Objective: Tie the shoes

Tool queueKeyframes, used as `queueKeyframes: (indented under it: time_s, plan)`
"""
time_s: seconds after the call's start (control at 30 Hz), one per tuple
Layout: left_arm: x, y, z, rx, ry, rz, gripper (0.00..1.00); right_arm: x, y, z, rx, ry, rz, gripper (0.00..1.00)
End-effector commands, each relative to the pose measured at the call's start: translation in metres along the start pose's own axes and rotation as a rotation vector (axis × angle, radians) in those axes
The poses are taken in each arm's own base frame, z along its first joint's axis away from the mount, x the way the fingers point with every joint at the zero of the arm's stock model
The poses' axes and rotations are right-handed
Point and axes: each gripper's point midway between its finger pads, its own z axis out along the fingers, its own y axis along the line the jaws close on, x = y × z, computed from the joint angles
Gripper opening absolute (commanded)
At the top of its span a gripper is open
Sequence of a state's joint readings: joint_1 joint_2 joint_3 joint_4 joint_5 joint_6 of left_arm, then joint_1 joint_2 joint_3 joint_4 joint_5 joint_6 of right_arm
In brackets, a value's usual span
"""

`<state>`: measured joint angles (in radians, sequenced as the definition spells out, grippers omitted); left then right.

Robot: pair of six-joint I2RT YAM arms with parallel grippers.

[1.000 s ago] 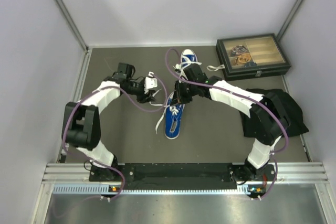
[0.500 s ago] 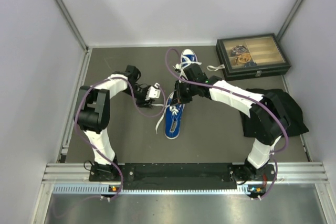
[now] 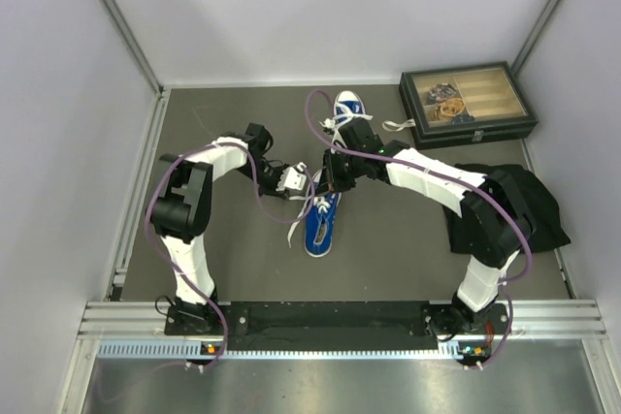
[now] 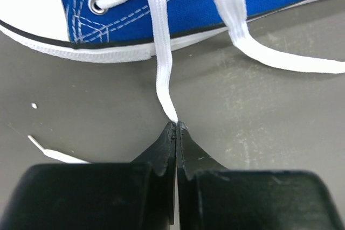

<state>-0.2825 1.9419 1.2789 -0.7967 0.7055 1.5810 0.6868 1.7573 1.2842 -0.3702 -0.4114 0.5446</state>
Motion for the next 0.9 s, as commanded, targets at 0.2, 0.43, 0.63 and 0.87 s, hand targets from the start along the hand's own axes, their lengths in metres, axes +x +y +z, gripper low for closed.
queueKeyframes:
  time_s: [0.2,0.43,0.63,0.87]
  plan:
    - [-0.050,-0.036,-0.037,-0.017,-0.099,-0.031,0.00,-0.016,0.008,0.000,-0.005,-0.053,-0.013,0.00]
    - [-0.099,-0.053,-0.039,-0.012,-0.180,-0.097,0.00,-0.019,0.017,0.001,-0.035,-0.055,-0.017,0.00]
    - [-0.134,-0.061,-0.026,-0.031,-0.269,-0.209,0.00,-0.019,0.019,0.002,-0.035,-0.055,-0.019,0.00]
    - [-0.148,-0.061,-0.016,-0.118,-0.378,-0.340,0.00,-0.020,0.023,0.004,-0.038,-0.056,-0.014,0.00]
